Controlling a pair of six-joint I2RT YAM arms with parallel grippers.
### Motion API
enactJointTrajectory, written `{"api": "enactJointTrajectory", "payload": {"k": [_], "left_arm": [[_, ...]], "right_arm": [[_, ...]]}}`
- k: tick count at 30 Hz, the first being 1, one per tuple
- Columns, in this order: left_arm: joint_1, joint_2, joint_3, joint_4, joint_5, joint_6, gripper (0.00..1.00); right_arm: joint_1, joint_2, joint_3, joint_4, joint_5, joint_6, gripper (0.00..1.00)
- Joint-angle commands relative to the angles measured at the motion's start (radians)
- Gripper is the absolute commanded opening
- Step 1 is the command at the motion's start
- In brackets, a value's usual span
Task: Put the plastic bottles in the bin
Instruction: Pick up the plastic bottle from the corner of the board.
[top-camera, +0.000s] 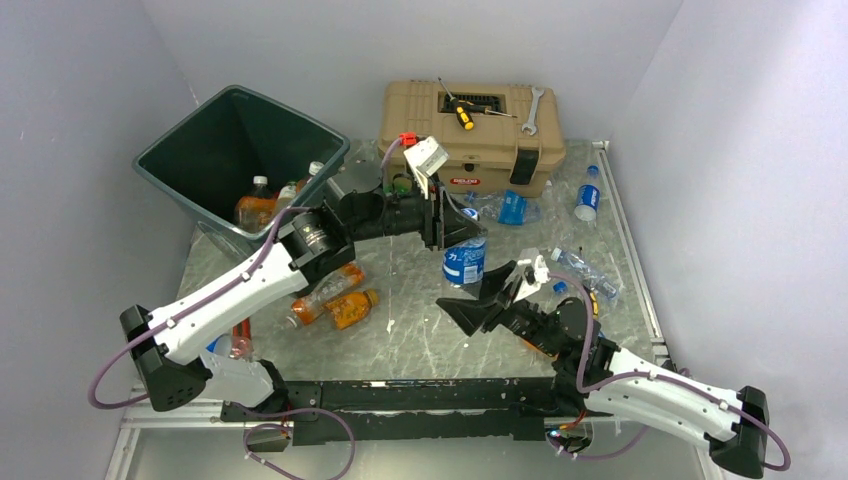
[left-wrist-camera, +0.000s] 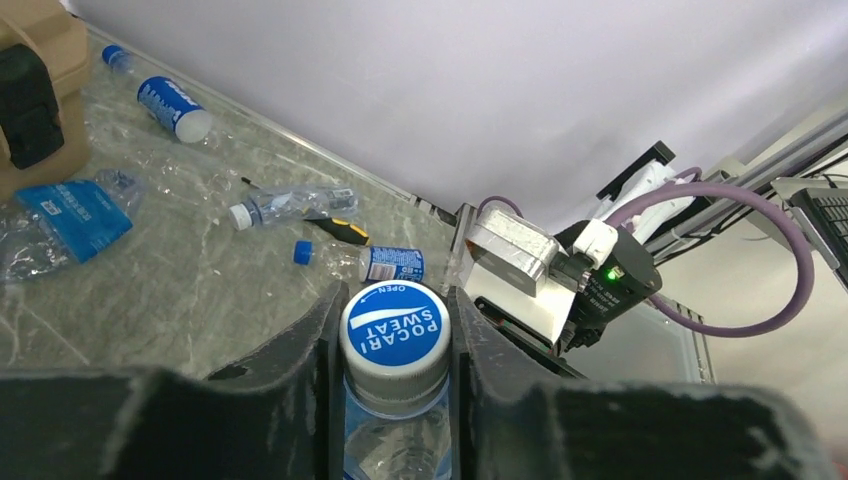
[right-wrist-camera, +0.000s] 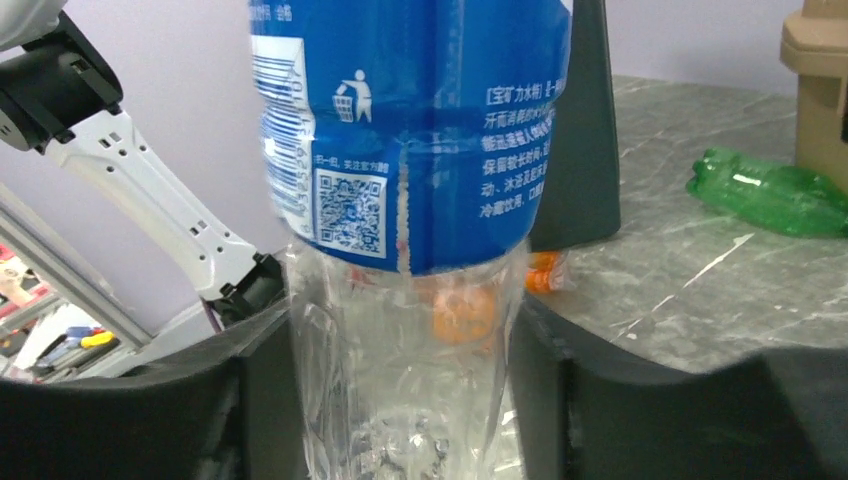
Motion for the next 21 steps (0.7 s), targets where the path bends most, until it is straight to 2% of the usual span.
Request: {"api": "enactJointTrajectory", "payload": {"k": [1, 3, 4, 10, 13, 15, 18, 19, 21], "left_arm": [[-0.009, -0.018, 0.035, 0.006, -0.001, 0.030, 0.00], [-0.009, -0.033, 0.043, -0.016, -0.042, 0.057, 0.00], [-0.009, -0.042, 0.052, -0.038, -0.074, 0.082, 0.00], [-0.009, -0.118, 0.260, -0.300, -0.385, 0.374, 0.00], [-0.009, -0.142, 0.393, -0.391, -0.650, 0.560, 0.00], [-0.009, -0.150, 0.454, -0.391, -0.820, 0.711, 0.00], [0.001, -0.138, 0.478, -0.295, -1.048, 0.908, 0.00], [0.019, -0.127, 0.498, -0.282, -1.076, 0.940, 0.00], [0.098, -0.092, 0.567, -0.343, -1.016, 0.889, 0.00]], "right_arm": [[0.003, 0.013, 0.075, -0.041, 0.016, 0.017, 0.76], [0.003, 0.018, 0.108, -0.098, 0.019, 0.027, 0.96], [0.003, 0.018, 0.126, -0.133, 0.022, 0.031, 0.99], [0.003, -0.005, 0.271, -0.390, 0.057, 0.032, 1.00], [0.003, -0.026, 0.319, -0.497, 0.059, 0.016, 1.00], [0.003, -0.043, 0.317, -0.517, 0.086, 0.008, 1.00], [0.003, -0.064, 0.274, -0.492, 0.100, 0.018, 1.00], [0.003, -0.068, 0.260, -0.478, 0.098, 0.021, 1.00], [0.003, -0.063, 0.244, -0.462, 0.097, 0.026, 1.00]]}}
